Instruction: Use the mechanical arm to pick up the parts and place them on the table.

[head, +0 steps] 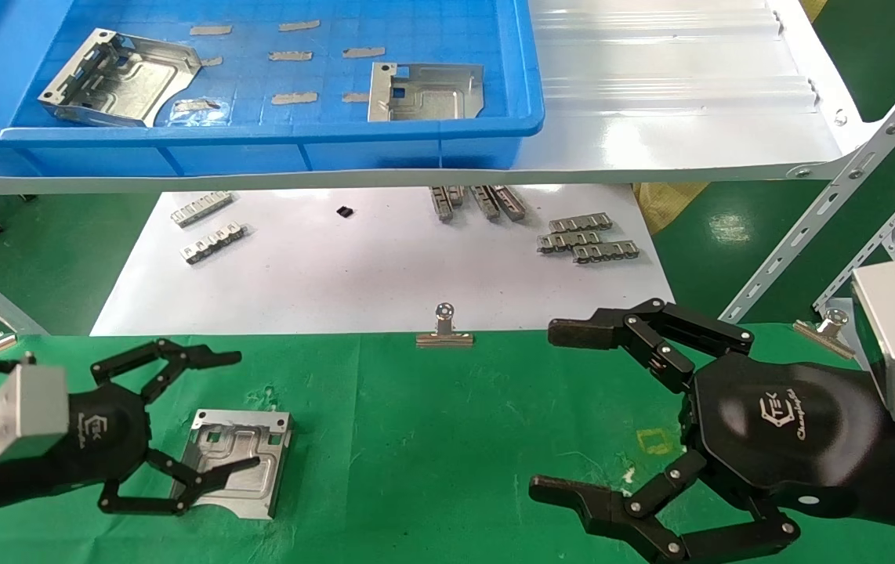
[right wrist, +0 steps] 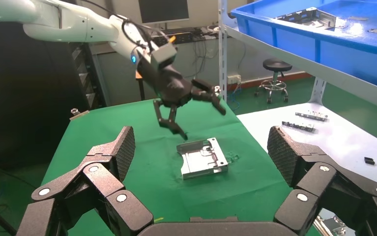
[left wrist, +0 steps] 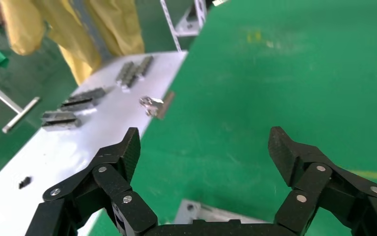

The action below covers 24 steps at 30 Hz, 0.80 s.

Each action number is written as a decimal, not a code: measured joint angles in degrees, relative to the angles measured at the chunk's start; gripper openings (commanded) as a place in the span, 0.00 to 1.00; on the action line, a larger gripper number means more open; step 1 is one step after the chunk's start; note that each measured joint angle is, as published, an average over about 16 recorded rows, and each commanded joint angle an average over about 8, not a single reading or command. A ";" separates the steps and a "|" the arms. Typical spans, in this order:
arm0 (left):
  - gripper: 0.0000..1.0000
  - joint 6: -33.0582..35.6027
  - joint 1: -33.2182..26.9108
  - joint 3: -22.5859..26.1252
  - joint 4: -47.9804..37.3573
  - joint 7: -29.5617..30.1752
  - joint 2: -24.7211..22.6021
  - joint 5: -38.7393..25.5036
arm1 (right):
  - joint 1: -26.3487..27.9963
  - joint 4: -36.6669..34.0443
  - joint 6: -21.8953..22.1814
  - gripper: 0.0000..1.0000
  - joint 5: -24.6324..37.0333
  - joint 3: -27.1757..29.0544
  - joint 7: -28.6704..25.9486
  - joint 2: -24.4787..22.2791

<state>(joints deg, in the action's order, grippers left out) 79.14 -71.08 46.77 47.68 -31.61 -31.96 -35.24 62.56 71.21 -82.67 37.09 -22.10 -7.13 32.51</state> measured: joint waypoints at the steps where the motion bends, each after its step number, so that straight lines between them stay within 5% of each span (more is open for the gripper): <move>1: 1.00 0.05 0.12 -0.41 0.38 0.55 -0.03 -0.12 | 0.00 0.00 0.00 1.00 0.00 0.00 0.00 0.00; 24: 1.00 2.76 3.98 -12.85 10.80 17.71 -1.29 -2.74 | 0.00 0.00 0.00 1.00 0.00 0.00 0.00 0.00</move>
<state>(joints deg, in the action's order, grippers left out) 81.90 -67.10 33.92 58.48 -13.89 -33.24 -37.99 62.57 71.21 -82.67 37.09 -22.10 -7.13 32.50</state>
